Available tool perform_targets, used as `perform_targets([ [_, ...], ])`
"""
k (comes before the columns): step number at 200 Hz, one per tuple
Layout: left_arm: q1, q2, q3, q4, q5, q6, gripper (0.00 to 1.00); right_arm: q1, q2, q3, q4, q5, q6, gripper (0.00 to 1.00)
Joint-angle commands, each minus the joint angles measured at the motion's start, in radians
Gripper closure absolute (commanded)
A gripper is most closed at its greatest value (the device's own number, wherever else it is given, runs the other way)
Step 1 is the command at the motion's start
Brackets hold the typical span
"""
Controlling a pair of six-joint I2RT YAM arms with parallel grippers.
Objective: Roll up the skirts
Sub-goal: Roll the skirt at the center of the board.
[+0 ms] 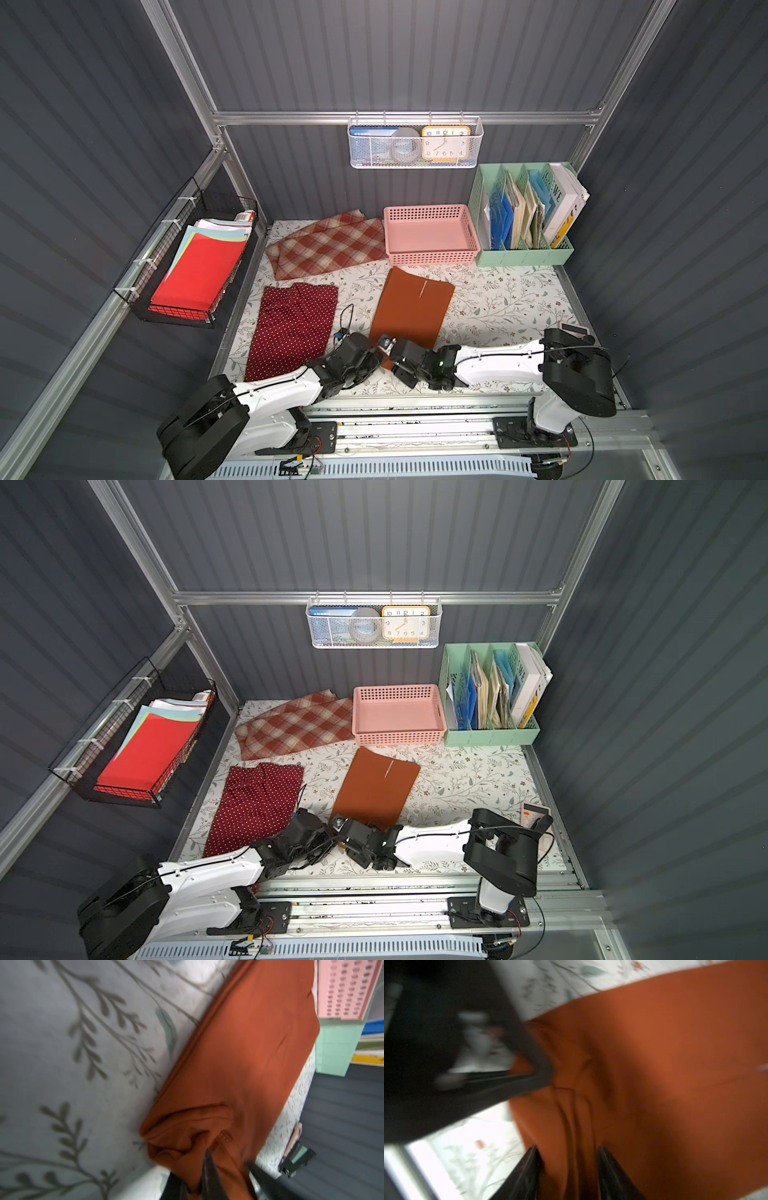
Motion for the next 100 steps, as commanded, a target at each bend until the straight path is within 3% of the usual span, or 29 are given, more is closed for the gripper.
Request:
perform_targets([
  [1, -0.013, -0.041, -0.005, -0.007, 0.077, 0.037, 1.00, -0.043, 0.014, -0.054, -0.138, 0.110, 0.088, 0.48],
  [35, -0.012, -0.062, -0.005, -0.027, 0.072, 0.041, 1.00, -0.091, -0.052, -0.065, -0.156, 0.076, 0.107, 0.47],
  [100, -0.013, -0.120, -0.006, -0.096, 0.055, 0.054, 1.00, -0.125, 0.045, -0.004, -0.211, 0.107, 0.118, 0.48],
])
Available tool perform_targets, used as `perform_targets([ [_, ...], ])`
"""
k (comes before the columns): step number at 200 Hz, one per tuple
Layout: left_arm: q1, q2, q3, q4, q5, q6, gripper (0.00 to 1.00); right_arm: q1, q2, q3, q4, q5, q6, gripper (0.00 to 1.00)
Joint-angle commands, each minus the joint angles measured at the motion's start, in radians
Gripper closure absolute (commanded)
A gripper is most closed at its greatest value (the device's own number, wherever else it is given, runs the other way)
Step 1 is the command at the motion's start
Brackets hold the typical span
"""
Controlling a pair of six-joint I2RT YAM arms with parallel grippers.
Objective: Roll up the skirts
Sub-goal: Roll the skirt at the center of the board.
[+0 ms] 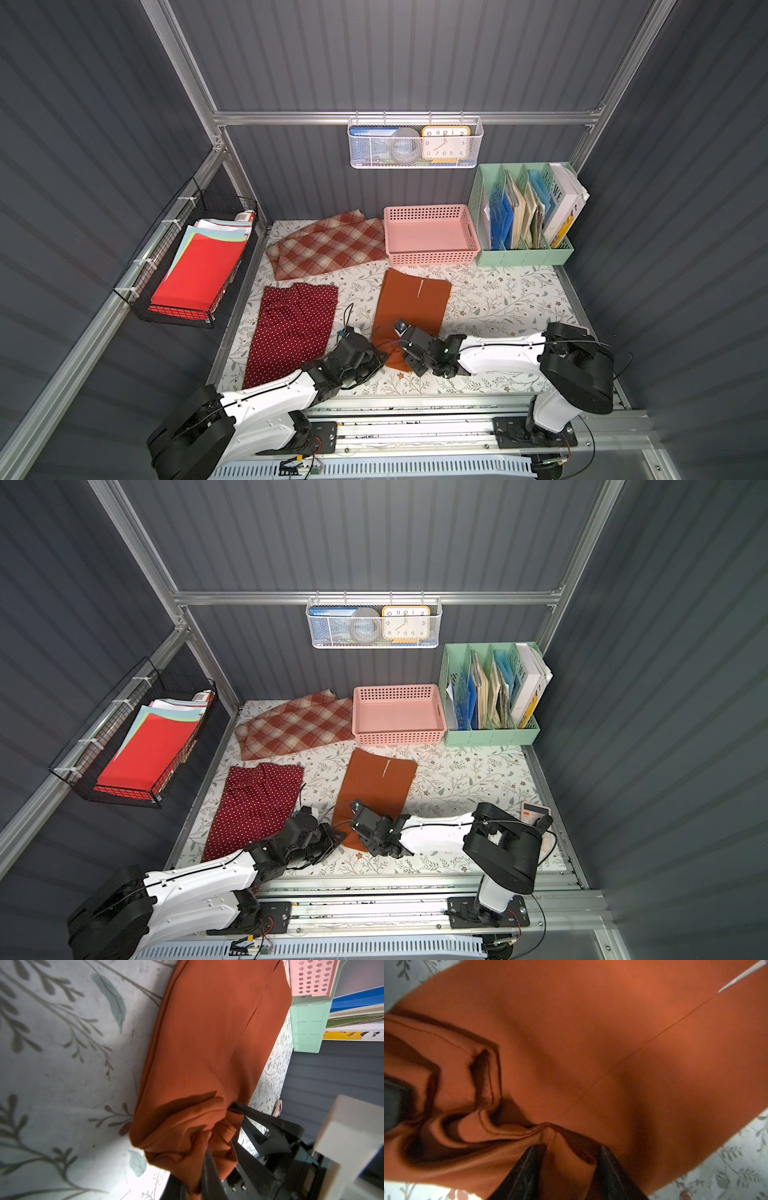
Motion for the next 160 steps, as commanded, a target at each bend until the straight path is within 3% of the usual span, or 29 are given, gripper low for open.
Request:
perform_targets([
  [1, -0.005, -0.042, -0.005, -0.080, 0.013, 0.032, 1.00, -0.041, 0.051, -0.004, -0.146, 0.100, 0.016, 0.48],
  [42, -0.005, -0.051, 0.001, -0.118, -0.010, 0.047, 1.00, -0.084, 0.096, 0.042, -0.190, 0.070, 0.043, 0.49],
  [66, -0.005, -0.048, -0.009, -0.115, -0.026, 0.045, 1.00, -0.125, 0.084, 0.030, -0.193, -0.015, 0.060, 0.49],
  [115, -0.005, -0.036, -0.005, -0.146, -0.070, 0.030, 1.00, -0.156, 0.193, 0.110, -0.333, -0.056, 0.102, 0.58],
  [121, -0.005, -0.040, -0.007, -0.151, -0.079, 0.023, 0.96, -0.165, 0.203, 0.112, -0.339, -0.077, 0.108, 0.59],
  [148, -0.005, -0.054, -0.013, -0.186, -0.143, 0.000, 0.56, -0.182, 0.230, 0.125, -0.381, -0.124, 0.136, 0.67],
  [160, -0.005, -0.044, -0.010, -0.182, -0.169, 0.001, 0.48, -0.184, 0.235, 0.128, -0.387, -0.143, 0.135, 0.70],
])
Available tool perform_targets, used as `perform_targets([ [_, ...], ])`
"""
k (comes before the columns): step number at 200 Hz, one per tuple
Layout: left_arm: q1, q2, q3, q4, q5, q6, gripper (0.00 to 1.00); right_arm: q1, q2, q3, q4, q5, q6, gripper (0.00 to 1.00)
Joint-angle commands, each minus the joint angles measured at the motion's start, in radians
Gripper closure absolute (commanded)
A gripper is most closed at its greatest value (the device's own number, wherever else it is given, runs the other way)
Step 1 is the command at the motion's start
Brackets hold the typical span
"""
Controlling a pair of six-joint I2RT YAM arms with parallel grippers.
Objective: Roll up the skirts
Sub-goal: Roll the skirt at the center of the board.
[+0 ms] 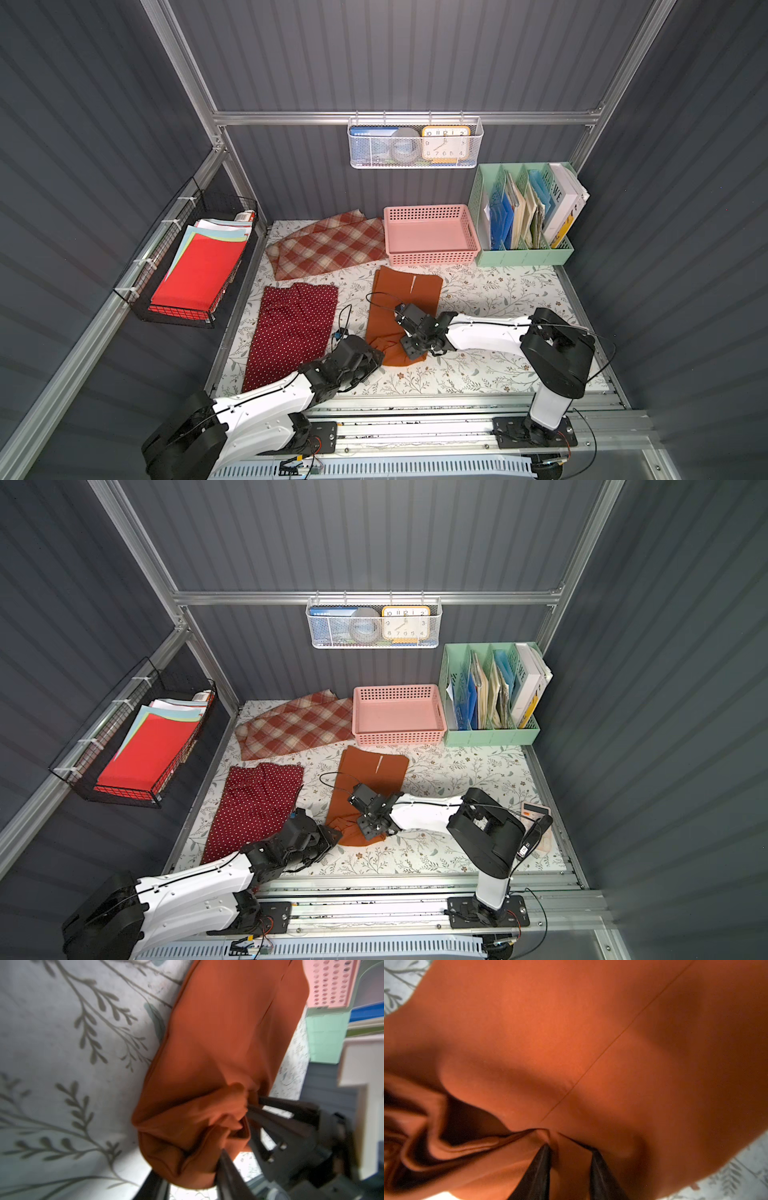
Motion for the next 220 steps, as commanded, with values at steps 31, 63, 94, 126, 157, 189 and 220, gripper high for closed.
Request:
perform_targets([
  [31, -0.005, 0.071, 0.024, -0.057, -0.100, 0.003, 0.22, -0.042, 0.116, -0.061, -0.228, 0.041, 0.018, 0.73],
  [63, -0.005, 0.150, 0.031, 0.013, -0.115, 0.004, 0.11, -0.042, 0.121, -0.059, -0.231, 0.030, 0.014, 0.75],
  [94, -0.005, 0.202, 0.032, 0.043, -0.123, 0.011, 0.24, -0.042, 0.114, -0.061, -0.231, 0.029, 0.013, 0.75],
  [126, 0.000, 0.185, 0.043, -0.004, -0.206, 0.084, 0.71, -0.042, 0.102, -0.064, -0.235, 0.020, 0.013, 0.76],
  [157, 0.010, 0.193, 0.072, -0.006, -0.222, 0.158, 1.00, -0.039, 0.079, -0.059, -0.276, 0.002, 0.029, 0.73],
  [189, 0.010, 0.228, 0.108, 0.002, -0.191, 0.189, 1.00, -0.018, -0.036, -0.068, -0.334, 0.012, 0.062, 0.53],
  [220, 0.010, 0.222, 0.119, -0.011, -0.147, 0.181, 1.00, 0.058, -0.223, -0.056, -0.419, 0.077, 0.076, 0.48],
])
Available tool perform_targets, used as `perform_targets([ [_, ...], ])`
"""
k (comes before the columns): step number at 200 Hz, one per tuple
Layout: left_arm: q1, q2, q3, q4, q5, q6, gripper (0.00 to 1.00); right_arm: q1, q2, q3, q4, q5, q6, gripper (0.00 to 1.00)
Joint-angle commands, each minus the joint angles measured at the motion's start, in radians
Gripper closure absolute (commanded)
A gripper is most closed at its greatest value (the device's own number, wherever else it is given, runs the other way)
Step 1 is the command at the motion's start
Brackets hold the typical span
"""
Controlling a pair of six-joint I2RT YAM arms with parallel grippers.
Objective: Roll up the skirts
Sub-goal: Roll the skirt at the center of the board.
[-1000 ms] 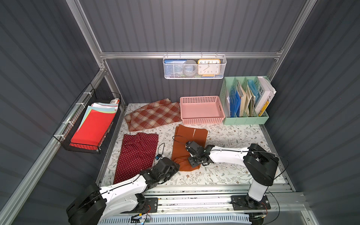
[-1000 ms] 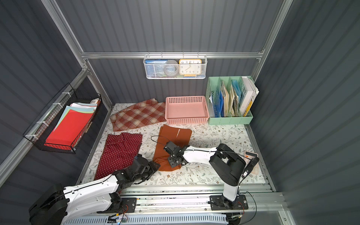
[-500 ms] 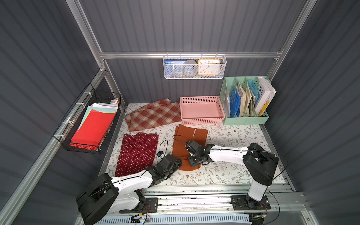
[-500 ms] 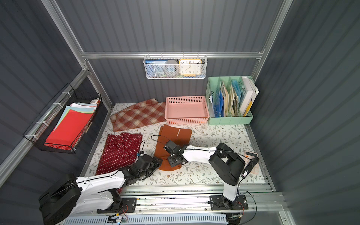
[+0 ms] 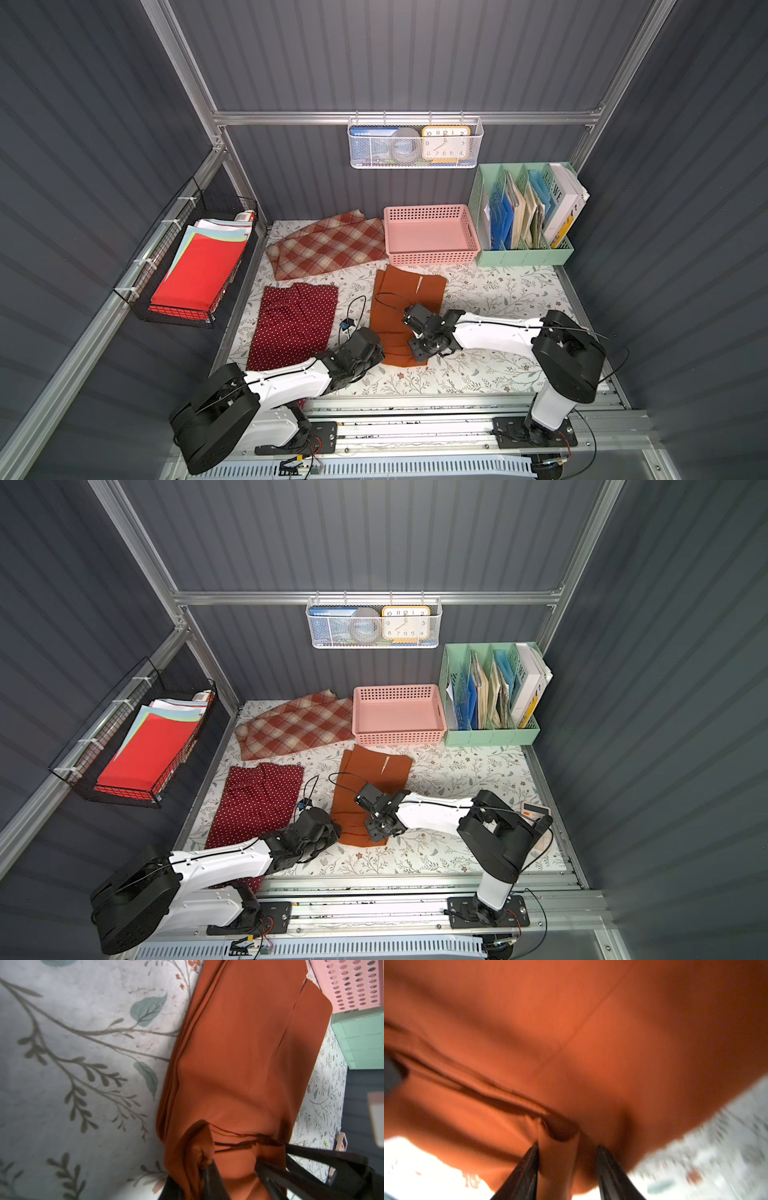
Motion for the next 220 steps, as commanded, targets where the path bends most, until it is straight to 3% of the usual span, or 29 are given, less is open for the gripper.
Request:
perform_targets([
  [1, 0.010, 0.000, 0.015, -0.068, -0.020, 0.027, 1.00, 0.047, -0.118, -0.020, -0.253, 0.095, 0.012, 0.48],
  [35, 0.010, -0.019, 0.038, -0.106, 0.004, 0.034, 1.00, 0.174, -0.259, -0.037, -0.262, 0.230, 0.012, 0.51],
  [47, 0.008, -0.018, 0.038, -0.100, 0.020, 0.037, 1.00, 0.216, -0.287, -0.064, -0.206, 0.232, -0.009, 0.55],
  [66, 0.008, -0.011, 0.044, -0.096, 0.041, 0.039, 1.00, 0.244, -0.286, -0.075, -0.140, 0.164, -0.034, 0.73],
  [84, 0.009, -0.008, 0.045, -0.083, 0.050, 0.041, 1.00, 0.297, -0.273, -0.102, -0.017, 0.140, -0.095, 0.75],
  [118, 0.008, 0.012, 0.038, -0.031, 0.111, 0.037, 1.00, 0.307, -0.152, -0.049, 0.048, 0.140, -0.211, 0.47],
  [171, 0.011, -0.015, 0.027, -0.040, 0.154, 0.044, 1.00, 0.315, -0.010, -0.001, 0.050, 0.249, -0.290, 0.33],
  [220, 0.090, -0.037, -0.016, -0.017, 0.302, 0.077, 1.00, 0.308, 0.079, -0.023, 0.084, 0.288, -0.335, 0.26],
])
